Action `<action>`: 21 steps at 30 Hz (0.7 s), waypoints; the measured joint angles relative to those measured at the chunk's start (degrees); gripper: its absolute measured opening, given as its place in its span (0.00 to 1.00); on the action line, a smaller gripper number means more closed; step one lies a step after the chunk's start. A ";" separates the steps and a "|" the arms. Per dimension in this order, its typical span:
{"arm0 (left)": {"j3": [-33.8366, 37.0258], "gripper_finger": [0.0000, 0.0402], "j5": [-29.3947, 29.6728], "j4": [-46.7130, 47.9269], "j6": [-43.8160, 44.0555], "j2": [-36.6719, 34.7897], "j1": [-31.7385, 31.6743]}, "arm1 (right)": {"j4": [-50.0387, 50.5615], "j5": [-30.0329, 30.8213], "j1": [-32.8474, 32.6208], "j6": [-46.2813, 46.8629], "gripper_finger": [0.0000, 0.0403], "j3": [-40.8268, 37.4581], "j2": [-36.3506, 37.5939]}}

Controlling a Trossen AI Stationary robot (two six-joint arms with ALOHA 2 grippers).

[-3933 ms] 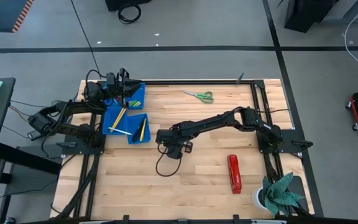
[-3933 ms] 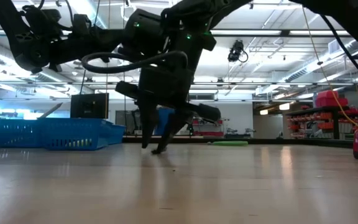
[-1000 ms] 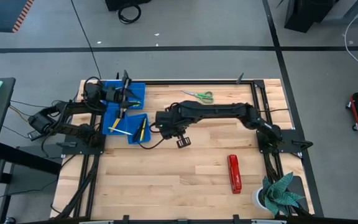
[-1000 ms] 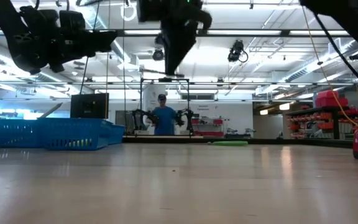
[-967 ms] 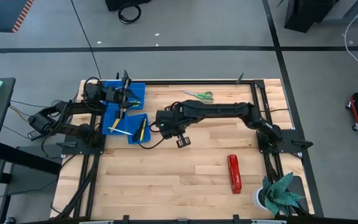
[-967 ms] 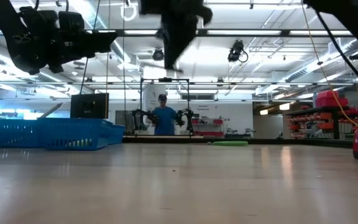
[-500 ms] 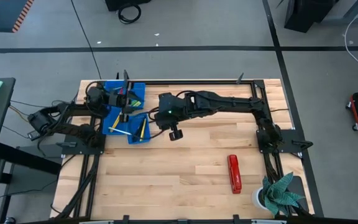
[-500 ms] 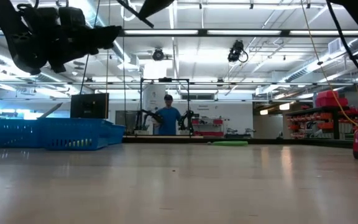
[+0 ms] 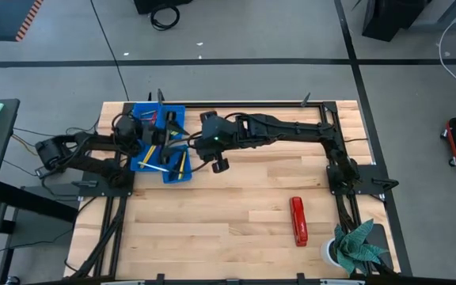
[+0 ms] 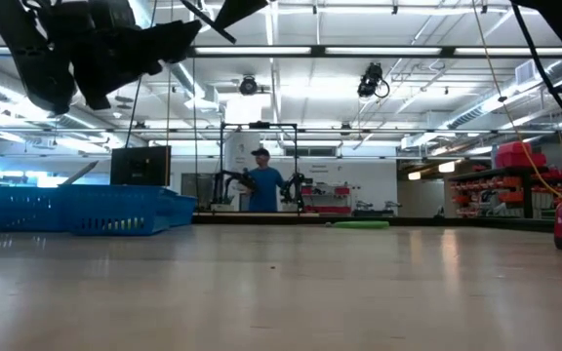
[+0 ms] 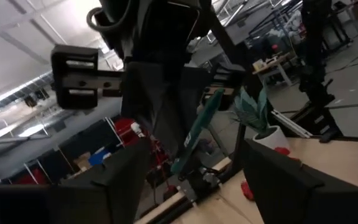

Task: Sort crayons/erasers/pens/pencils in bins
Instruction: Put the green crayon into the top left blue bin

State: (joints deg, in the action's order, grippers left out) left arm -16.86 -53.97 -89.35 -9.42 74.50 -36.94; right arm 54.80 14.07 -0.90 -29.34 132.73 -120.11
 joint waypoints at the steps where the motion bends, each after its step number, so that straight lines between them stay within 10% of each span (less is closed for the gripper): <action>1: 0.00 0.66 0.86 0.01 -0.69 0.00 0.70 | -0.39 -0.02 0.03 -0.11 0.08 0.00 0.00; 21: -2.75 0.56 15.97 4.46 -6.94 0.00 11.53 | -2.28 -0.19 1.16 0.30 0.08 0.00 0.02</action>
State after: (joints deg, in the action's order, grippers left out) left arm -19.62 -38.00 -84.88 -16.36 74.50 -25.41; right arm 52.51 13.87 0.26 -29.04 132.73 -120.09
